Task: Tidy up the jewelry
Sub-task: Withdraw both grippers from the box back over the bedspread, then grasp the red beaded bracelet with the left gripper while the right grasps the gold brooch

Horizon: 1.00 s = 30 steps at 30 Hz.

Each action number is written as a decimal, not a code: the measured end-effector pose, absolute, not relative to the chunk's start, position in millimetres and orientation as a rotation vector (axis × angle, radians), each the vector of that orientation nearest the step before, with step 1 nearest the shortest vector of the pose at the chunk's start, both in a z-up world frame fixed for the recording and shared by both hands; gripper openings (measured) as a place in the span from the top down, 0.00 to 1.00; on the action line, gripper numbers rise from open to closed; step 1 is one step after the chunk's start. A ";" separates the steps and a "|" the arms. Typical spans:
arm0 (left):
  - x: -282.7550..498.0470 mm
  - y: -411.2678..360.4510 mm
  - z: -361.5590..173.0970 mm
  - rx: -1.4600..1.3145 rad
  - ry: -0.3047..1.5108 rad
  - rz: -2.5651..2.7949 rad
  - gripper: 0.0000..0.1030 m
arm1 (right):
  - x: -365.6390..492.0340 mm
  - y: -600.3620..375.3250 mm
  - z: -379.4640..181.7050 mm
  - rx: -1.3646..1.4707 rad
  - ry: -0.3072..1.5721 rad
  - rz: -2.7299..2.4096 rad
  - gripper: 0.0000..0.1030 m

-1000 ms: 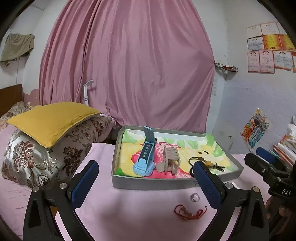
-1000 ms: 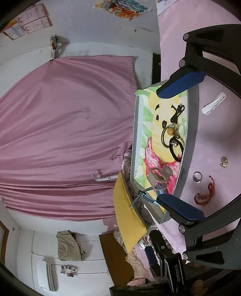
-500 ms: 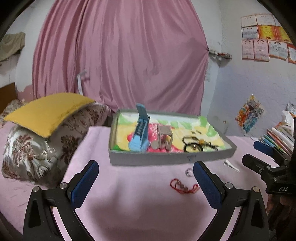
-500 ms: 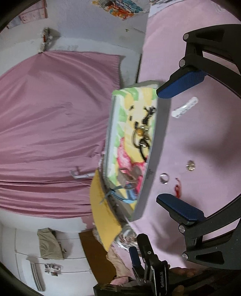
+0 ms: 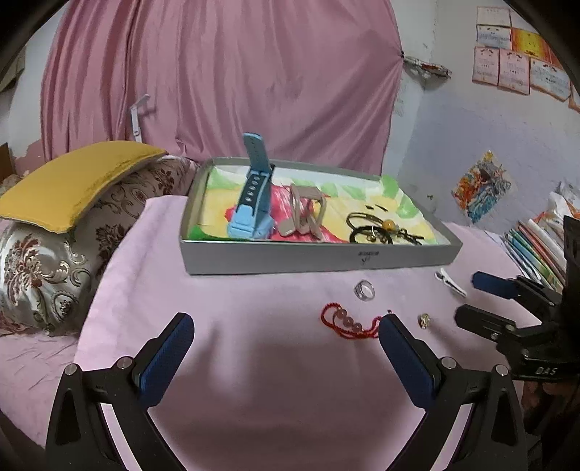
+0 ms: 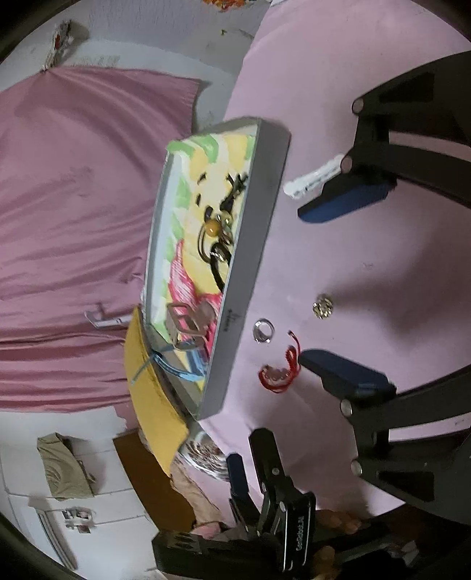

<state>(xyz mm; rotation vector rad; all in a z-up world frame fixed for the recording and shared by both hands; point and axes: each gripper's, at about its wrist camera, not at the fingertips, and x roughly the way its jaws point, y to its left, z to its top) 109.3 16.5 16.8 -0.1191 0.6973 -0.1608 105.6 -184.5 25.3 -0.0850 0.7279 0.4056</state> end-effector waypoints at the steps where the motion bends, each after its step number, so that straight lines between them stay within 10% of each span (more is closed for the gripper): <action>1: 109.9 15.2 16.4 -0.113 0.702 -0.165 0.03 | 107.3 -183.4 24.1 -0.091 0.737 0.410 0.38; 17: 131.3 1.6 5.5 -0.104 0.800 -0.243 0.32 | 118.1 -169.1 7.6 -0.139 0.870 0.480 0.71; 30: 152.0 -10.8 0.3 -0.082 0.883 -0.308 0.51 | 127.6 -165.7 7.5 -0.192 0.884 0.483 0.79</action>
